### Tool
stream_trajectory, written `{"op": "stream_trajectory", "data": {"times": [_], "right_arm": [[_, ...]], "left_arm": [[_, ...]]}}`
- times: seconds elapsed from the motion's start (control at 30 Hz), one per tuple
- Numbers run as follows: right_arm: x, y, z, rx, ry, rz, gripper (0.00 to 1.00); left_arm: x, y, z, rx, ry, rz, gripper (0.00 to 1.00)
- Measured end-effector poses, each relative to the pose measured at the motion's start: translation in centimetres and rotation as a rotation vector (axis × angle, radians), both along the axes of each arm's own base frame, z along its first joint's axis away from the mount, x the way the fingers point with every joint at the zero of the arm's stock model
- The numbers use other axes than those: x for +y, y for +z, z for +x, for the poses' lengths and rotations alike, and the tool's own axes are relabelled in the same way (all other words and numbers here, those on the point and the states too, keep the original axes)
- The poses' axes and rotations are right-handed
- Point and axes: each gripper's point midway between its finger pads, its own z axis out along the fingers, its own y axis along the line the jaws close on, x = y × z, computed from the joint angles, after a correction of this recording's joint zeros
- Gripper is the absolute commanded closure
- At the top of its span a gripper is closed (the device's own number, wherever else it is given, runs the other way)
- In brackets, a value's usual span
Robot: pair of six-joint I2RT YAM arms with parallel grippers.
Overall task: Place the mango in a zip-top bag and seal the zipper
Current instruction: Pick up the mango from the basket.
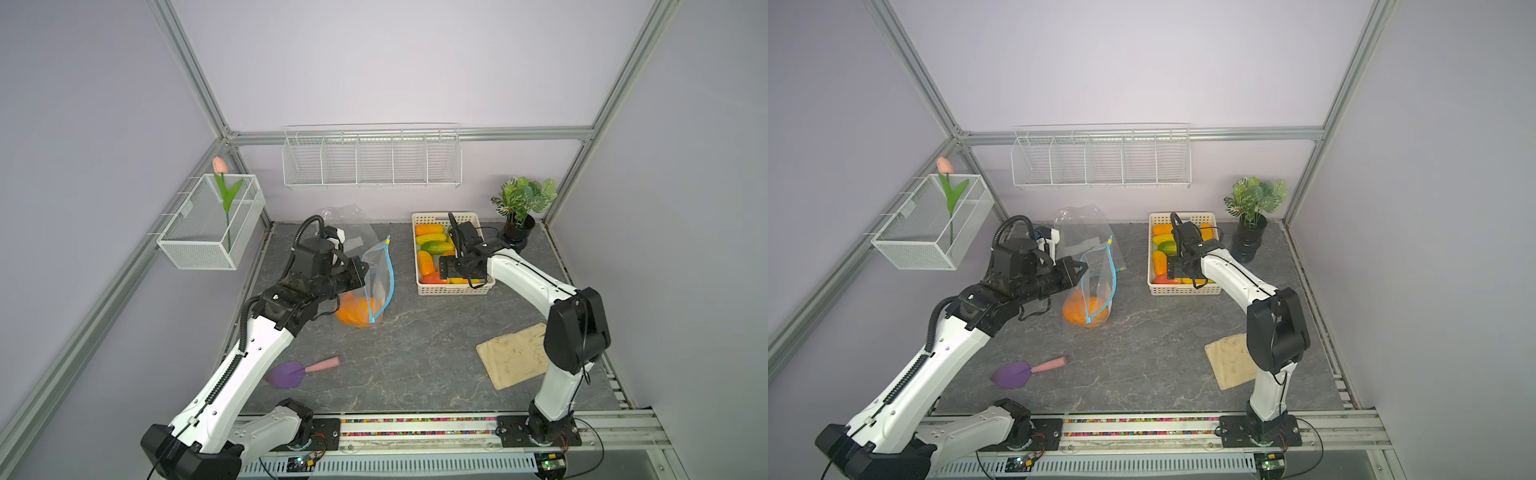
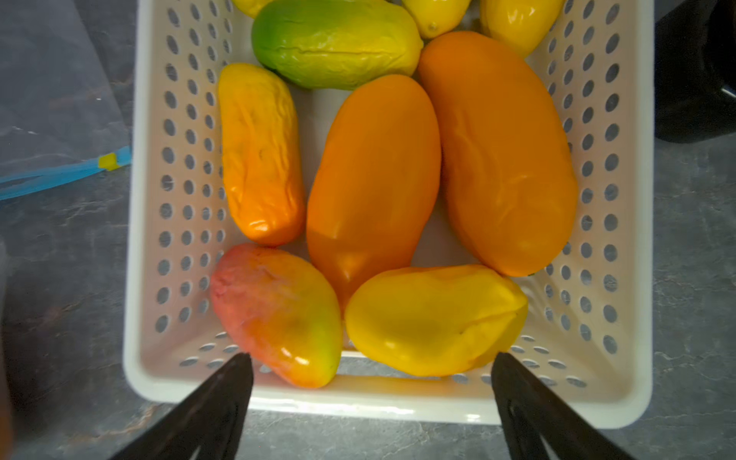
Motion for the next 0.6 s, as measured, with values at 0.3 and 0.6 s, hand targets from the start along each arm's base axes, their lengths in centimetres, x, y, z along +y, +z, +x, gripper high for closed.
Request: {"op": "stream_trajectory", "data": {"times": [0.3,0.6], "right_arm": [[-2.1,-2.4,0.9,0.070,-0.017,-0.090,0.04],[-3.3,-4.3,1.7,0.119,-0.019,-0.148,0.26]], "left_arm": [[0.6,-0.1,0.2,-0.011,0.026,0.025,1.00],[1.0,-0.3,0.2,-0.010,0.041,0.043,1.00]]}}
